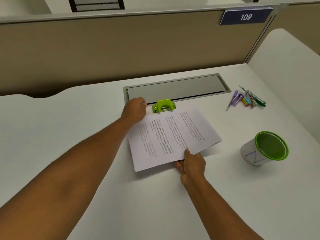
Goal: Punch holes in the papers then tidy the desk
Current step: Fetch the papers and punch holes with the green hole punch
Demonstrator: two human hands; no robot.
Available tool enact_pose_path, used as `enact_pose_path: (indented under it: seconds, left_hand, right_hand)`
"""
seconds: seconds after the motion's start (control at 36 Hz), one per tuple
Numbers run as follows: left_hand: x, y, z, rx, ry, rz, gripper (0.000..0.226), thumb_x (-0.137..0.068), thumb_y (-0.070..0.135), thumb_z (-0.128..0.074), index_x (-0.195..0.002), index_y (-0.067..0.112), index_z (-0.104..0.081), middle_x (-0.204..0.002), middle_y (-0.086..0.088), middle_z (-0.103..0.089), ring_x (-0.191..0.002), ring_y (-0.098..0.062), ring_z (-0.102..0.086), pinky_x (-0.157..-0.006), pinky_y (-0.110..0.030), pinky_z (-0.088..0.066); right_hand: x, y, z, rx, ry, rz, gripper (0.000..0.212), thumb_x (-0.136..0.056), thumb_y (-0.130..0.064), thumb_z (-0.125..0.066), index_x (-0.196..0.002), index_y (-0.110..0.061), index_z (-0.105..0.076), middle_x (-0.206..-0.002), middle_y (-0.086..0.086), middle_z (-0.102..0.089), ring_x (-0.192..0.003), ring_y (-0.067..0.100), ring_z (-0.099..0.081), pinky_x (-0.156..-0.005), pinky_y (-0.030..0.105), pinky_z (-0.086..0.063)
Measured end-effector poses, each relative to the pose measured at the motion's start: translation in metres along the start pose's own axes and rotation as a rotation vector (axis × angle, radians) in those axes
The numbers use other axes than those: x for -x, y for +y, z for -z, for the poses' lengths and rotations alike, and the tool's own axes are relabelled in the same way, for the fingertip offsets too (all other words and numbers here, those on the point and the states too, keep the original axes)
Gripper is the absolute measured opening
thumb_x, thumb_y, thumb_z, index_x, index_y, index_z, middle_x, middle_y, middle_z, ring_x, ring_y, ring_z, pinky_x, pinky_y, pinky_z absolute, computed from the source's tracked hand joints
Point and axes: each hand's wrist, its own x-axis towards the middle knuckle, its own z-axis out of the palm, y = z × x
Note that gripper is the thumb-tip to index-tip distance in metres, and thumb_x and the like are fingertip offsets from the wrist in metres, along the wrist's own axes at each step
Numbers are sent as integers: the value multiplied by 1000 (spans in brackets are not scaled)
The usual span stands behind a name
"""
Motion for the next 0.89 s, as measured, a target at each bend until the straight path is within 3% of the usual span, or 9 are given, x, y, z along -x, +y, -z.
enact_pose_path:
  seconds: [0.22,0.44,0.58,0.72,0.89]
  left_hand:
    - [11,-20,9,7,-124,43,29,-99,23,-50,-120,11,-66,-122,-10,-66,-111,-29,-59,-93,-35,-45]
    - [1,-15,9,-27,-292,2,31,-99,31,-51,-106,8,-71,-98,-8,-69,-88,-21,-61,-76,-32,-44]
    - [-4,-18,7,9,-267,-34,13,-96,26,-57,-95,16,-64,-92,-1,-63,-88,-18,-58,-76,-32,-45]
    - [-5,-25,-2,7,-265,-36,18,-97,25,-55,-102,12,-66,-93,-1,-63,-88,-18,-58,-78,-32,-45]
    - [-7,-29,-4,-20,-316,-69,25,-100,32,-48,-96,14,-65,-94,-4,-64,-86,-19,-58,-74,-32,-42]
  right_hand:
    - [-1,1,6,5,35,-5,18,-98,-13,-58,-115,-20,-59,-101,3,-70,-87,22,-70,-52,28,-58]
    - [-1,3,-1,-66,26,-50,19,-97,-11,-58,-113,-22,-59,-104,5,-71,-88,23,-70,-52,29,-57]
    - [-5,5,3,-8,-4,-13,20,-97,-10,-59,-113,-23,-60,-105,5,-72,-93,25,-71,-62,34,-61]
    - [-13,-9,12,-5,7,63,20,-93,-14,-64,-112,-23,-64,-107,6,-73,-96,26,-72,-77,43,-61]
    - [-27,-28,21,25,42,87,25,-98,-12,-57,-119,-25,-60,-115,3,-70,-100,23,-69,-64,33,-59]
